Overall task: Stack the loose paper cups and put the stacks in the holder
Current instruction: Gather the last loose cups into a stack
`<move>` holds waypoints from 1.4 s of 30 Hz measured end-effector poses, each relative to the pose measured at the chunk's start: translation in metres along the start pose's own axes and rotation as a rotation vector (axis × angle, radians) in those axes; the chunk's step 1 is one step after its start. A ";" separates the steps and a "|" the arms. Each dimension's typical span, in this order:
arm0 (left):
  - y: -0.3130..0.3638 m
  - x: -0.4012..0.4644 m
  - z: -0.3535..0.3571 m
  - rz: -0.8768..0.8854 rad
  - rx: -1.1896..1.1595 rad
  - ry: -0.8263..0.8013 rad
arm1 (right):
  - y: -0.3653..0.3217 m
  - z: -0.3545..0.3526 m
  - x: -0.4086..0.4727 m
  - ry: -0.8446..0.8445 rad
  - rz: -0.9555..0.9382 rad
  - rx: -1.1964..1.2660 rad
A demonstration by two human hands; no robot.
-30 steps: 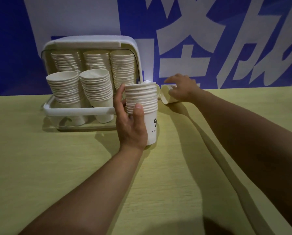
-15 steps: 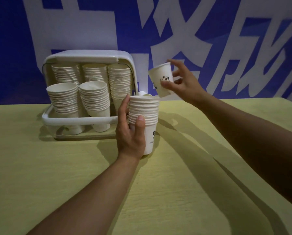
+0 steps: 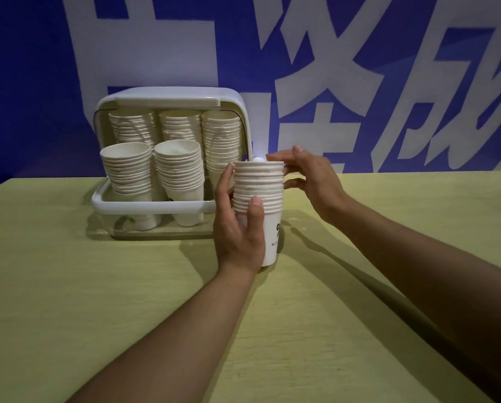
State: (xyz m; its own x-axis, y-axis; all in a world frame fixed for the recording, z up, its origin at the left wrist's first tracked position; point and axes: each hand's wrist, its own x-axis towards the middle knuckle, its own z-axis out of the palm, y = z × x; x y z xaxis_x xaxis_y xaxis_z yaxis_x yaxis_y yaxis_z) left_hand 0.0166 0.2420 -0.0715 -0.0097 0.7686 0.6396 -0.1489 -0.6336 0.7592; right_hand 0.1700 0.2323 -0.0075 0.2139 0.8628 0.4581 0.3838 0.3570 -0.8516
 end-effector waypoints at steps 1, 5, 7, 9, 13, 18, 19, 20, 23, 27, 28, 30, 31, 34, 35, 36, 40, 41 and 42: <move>0.000 0.000 0.000 -0.001 -0.011 0.013 | 0.003 -0.001 0.004 0.029 0.019 0.003; 0.002 0.003 -0.002 -0.008 -0.085 0.100 | 0.034 0.001 0.027 0.123 0.027 -0.362; 0.003 0.002 -0.003 -0.004 -0.102 0.130 | 0.052 0.003 0.040 0.142 0.069 -0.529; 0.003 0.001 -0.004 0.007 -0.121 0.156 | 0.065 0.005 0.051 0.122 0.096 -0.601; 0.001 0.003 -0.004 0.034 -0.135 0.160 | 0.073 0.018 0.063 0.036 0.081 -0.612; -0.001 0.003 -0.004 0.039 -0.137 0.155 | 0.077 0.028 0.071 -0.002 0.079 -0.599; -0.001 0.003 -0.004 0.043 -0.135 0.153 | 0.078 0.028 0.072 0.011 0.078 -0.589; -0.001 0.003 -0.004 0.048 -0.132 0.151 | 0.078 0.026 0.072 0.027 0.075 -0.580; -0.001 0.003 -0.004 0.055 -0.124 0.146 | 0.077 0.018 0.070 0.103 0.066 -0.551; -0.003 0.003 -0.005 0.038 -0.127 0.123 | 0.053 -0.005 0.057 0.202 -0.005 -0.546; -0.004 0.003 -0.005 0.039 -0.130 0.113 | 0.041 -0.013 0.054 0.219 -0.042 -0.543; -0.004 0.002 -0.005 0.055 -0.133 0.082 | 0.010 -0.032 0.046 0.221 -0.128 -0.516; -0.003 0.001 -0.004 0.067 -0.133 0.059 | -0.008 -0.041 0.042 0.188 -0.163 -0.472; 0.002 -0.003 -0.001 0.114 -0.117 -0.039 | -0.067 -0.064 0.026 0.020 -0.185 -0.292; 0.004 -0.004 -0.001 0.120 -0.122 -0.070 | -0.085 -0.069 0.020 -0.035 -0.174 -0.278; 0.004 -0.004 -0.001 0.125 -0.121 -0.097 | -0.101 -0.072 0.015 -0.086 -0.164 -0.292; 0.020 -0.011 0.002 0.167 -0.067 -0.191 | -0.138 -0.064 -0.009 -0.317 -0.067 -0.481; 0.026 -0.015 0.004 0.167 -0.053 -0.207 | -0.138 -0.056 -0.017 -0.366 -0.030 -0.536; 0.031 -0.019 0.005 0.163 -0.050 -0.209 | -0.135 -0.046 -0.026 -0.395 -0.007 -0.579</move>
State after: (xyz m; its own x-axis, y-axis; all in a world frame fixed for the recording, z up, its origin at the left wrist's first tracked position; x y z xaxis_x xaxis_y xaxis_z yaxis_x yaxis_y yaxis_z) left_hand 0.0166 0.2072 -0.0592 0.1664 0.6186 0.7679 -0.2104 -0.7385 0.6406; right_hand 0.1541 0.1447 0.1072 -0.0907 0.9660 0.2422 0.8243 0.2093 -0.5260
